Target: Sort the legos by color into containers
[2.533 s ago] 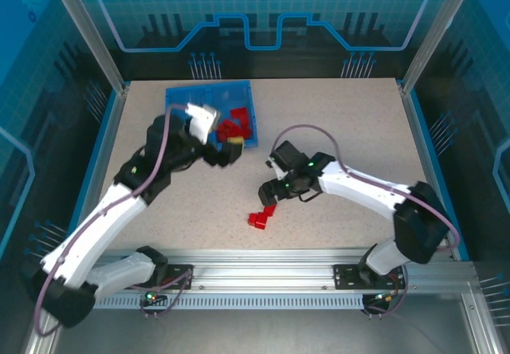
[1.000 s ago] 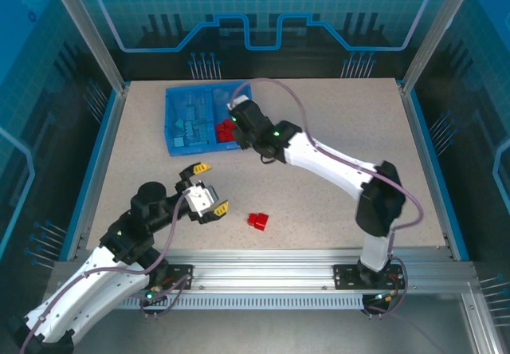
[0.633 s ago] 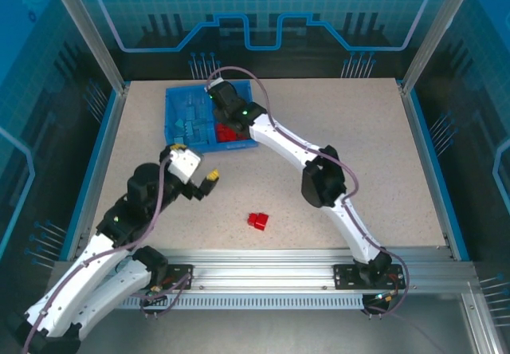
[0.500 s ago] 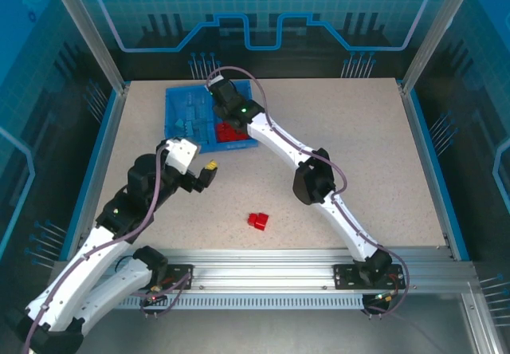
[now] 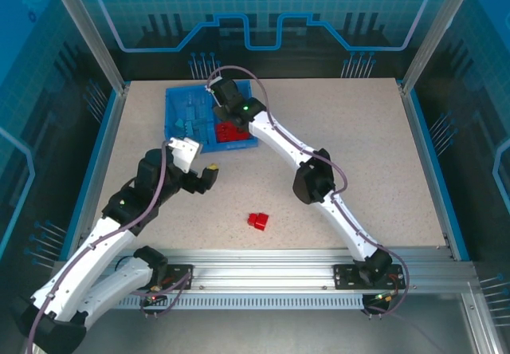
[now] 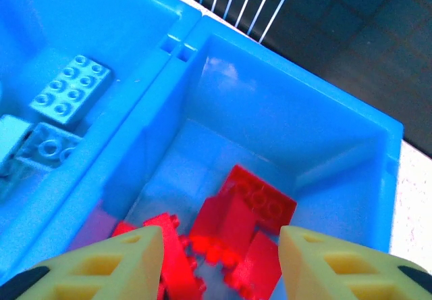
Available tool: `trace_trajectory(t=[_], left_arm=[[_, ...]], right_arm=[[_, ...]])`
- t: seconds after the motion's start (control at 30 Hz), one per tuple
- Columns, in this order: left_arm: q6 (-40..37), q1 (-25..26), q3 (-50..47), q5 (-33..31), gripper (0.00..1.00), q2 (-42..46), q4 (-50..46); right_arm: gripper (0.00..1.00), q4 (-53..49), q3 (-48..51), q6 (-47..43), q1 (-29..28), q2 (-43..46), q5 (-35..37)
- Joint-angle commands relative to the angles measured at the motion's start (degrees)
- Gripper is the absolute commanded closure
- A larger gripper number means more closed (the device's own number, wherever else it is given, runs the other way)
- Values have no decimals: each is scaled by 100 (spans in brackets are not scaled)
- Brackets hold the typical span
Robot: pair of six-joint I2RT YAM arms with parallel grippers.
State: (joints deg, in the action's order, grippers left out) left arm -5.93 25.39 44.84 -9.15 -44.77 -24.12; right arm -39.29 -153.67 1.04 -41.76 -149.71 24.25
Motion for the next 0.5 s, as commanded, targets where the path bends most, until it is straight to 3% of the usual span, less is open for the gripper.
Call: trace_trajectory(t=[0.0,0.1,0.23,0.37,0.47], left_arm=[[1211,-45,415,383,3,-358,-263],[2793,70,599,535,14,-786,-606],[3549,1220,668,-85,15,-1370,-882],[4436,1937,711,-208,15,-2249,-1175],[4761,2286,484,-107,16,-2680,-895]], right_arm=[[50,-432,1120,738,206,1803,-781],[45,84,3416,987,511,3462,-1957],[38,676,6103,1522,1179,5391,-3339],[25,686,7925,1832,1777,6965,-3424],[15,465,8610,1870,2032,7640,-3260]])
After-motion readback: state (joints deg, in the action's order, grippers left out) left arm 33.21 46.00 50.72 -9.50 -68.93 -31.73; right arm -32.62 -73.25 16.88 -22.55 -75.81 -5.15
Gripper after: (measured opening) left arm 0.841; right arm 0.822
